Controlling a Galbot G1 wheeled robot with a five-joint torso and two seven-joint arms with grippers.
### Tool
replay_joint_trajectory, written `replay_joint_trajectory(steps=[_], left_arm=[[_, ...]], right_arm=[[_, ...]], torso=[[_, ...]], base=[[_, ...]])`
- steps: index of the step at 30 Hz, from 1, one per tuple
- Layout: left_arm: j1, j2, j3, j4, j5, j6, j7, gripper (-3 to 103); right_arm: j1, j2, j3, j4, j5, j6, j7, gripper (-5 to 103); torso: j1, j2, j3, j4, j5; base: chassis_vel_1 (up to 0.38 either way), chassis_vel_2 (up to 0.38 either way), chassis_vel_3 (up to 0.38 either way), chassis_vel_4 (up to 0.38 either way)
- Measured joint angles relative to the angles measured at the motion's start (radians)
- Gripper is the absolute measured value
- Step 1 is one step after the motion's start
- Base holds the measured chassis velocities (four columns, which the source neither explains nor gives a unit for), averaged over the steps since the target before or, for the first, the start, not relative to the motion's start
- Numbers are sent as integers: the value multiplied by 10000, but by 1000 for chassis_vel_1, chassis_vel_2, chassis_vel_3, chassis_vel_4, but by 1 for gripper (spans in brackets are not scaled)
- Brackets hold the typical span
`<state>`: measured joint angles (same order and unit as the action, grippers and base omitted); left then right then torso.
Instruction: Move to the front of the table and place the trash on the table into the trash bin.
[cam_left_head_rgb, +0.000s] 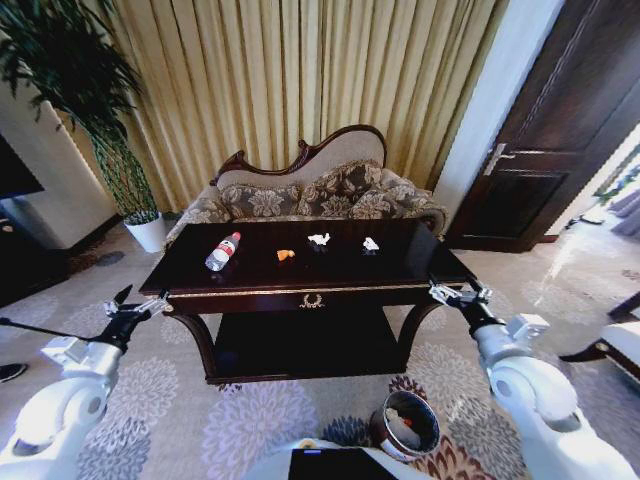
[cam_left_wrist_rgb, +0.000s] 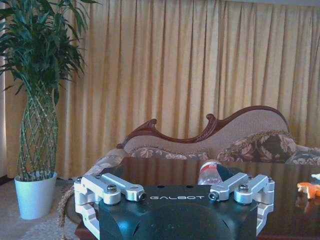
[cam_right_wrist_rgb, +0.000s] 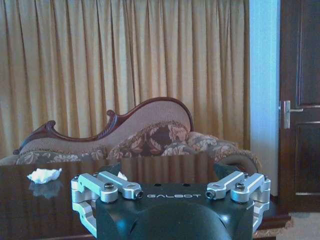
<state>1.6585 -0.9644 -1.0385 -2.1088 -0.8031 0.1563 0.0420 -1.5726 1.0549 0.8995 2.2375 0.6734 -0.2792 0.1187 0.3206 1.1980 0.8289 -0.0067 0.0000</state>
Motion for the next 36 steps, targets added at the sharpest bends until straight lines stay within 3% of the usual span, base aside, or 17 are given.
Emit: replay_joint_trajectory(steps=[2,11,30,36], left_arm=[[-38,186,-303,-285,-294,376,-43,100],[-78,532,-878,-680,-868,900,-246,100],[-51,435,-747,-686,-763,957,-263,100],[-51,300,-586,-660,-669,933,-262,100]], right_arm=[[81,-95,97,244,195,-95,0,100],[204,-327,310,983,589,-392,0,100],[81,-369,212,1325,692,-503,0,100],[195,-318,-62,1557,750,-923,0,100]], torso=[[-1,1,-1,0,0],[0,0,0,1,0],[3,-3,1,0,0],[3,-3,1,1,-2]], base=[[0,0,0,0],[0,0,0,0],[-65,65,64,-66],[-31,45,34,-47]])
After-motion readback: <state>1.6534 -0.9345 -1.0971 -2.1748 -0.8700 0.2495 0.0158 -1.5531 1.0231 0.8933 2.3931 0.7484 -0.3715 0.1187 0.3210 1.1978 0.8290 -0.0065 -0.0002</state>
